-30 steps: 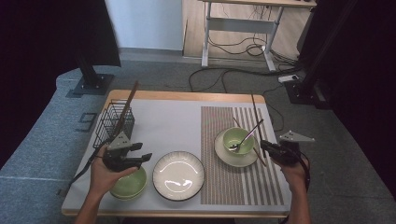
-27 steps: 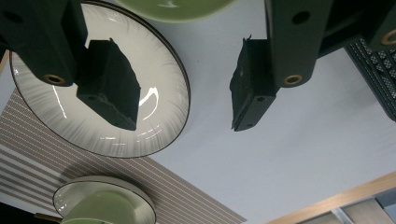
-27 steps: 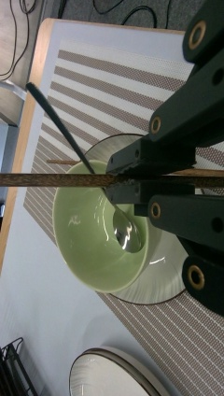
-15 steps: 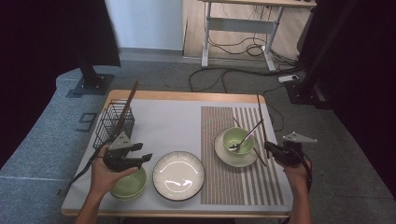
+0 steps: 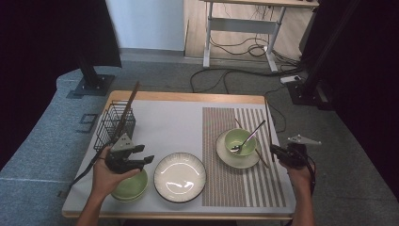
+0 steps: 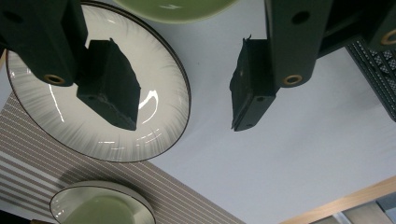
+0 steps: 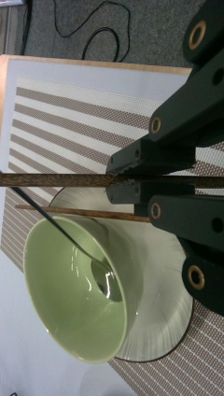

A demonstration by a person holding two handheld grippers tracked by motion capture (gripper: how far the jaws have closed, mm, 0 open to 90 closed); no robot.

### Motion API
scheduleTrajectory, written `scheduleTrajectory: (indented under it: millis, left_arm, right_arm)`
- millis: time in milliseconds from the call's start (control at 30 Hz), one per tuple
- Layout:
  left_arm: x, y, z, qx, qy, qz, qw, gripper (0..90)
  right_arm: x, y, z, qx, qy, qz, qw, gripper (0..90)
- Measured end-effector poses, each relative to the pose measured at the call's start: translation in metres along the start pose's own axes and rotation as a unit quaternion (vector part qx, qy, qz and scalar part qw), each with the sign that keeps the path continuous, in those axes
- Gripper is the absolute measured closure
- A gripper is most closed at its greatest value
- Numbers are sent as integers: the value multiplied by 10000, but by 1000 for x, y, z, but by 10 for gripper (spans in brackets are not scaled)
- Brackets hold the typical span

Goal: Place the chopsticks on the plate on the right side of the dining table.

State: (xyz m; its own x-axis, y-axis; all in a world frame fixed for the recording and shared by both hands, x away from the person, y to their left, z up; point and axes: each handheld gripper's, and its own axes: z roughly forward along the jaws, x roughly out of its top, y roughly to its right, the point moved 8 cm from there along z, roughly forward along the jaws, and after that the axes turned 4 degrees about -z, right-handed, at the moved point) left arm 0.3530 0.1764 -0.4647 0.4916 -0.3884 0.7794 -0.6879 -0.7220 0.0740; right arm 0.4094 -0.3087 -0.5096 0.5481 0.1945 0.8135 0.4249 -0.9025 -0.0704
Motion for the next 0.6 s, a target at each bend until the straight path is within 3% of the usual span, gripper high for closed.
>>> scheduleTrajectory:
  millis: [600]
  left_arm:
    - [0,0,0,-1,-16,19,10000,425]
  right_arm:
    - [-12,10,7,-124,-164,207,9996,850]
